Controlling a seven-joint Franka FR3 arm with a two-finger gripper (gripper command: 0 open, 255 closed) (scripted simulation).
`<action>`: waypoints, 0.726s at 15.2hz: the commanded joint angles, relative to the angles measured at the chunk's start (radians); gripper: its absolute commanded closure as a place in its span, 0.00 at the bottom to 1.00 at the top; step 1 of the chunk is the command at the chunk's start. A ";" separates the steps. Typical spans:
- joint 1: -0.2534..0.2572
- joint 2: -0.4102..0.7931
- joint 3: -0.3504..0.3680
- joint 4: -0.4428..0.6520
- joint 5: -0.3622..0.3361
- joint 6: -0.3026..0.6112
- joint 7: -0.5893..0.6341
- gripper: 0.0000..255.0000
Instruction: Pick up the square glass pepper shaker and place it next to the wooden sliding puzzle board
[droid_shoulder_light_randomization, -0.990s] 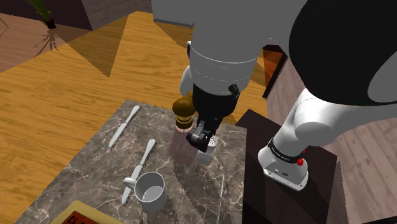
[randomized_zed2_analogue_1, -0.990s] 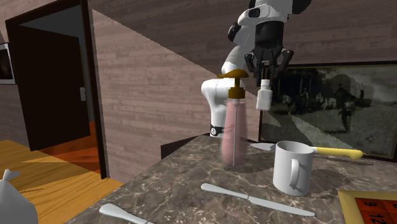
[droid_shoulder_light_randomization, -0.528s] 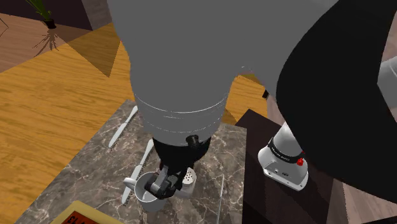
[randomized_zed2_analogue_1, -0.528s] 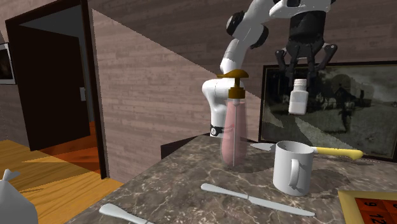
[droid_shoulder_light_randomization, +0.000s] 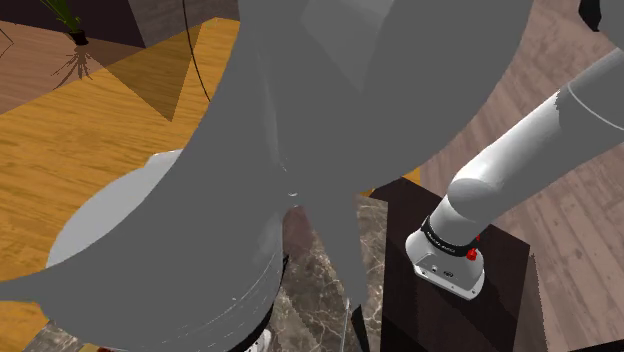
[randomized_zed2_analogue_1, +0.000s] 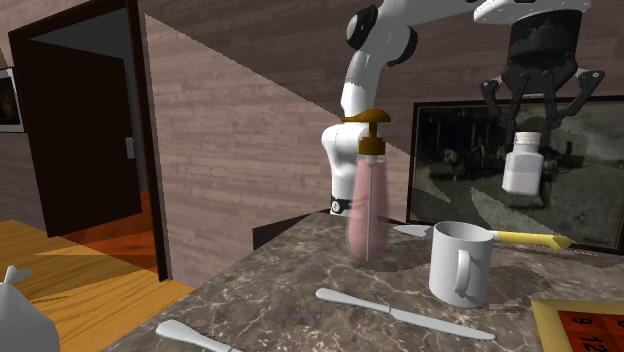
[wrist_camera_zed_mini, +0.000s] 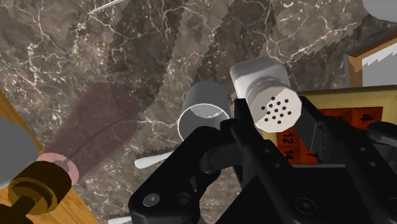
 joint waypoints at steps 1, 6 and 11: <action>-0.006 0.004 0.014 -0.022 -0.001 0.027 0.003 1.00; -0.029 0.017 0.054 -0.080 -0.008 0.095 0.008 1.00; -0.078 0.037 0.121 -0.132 -0.022 0.163 0.020 1.00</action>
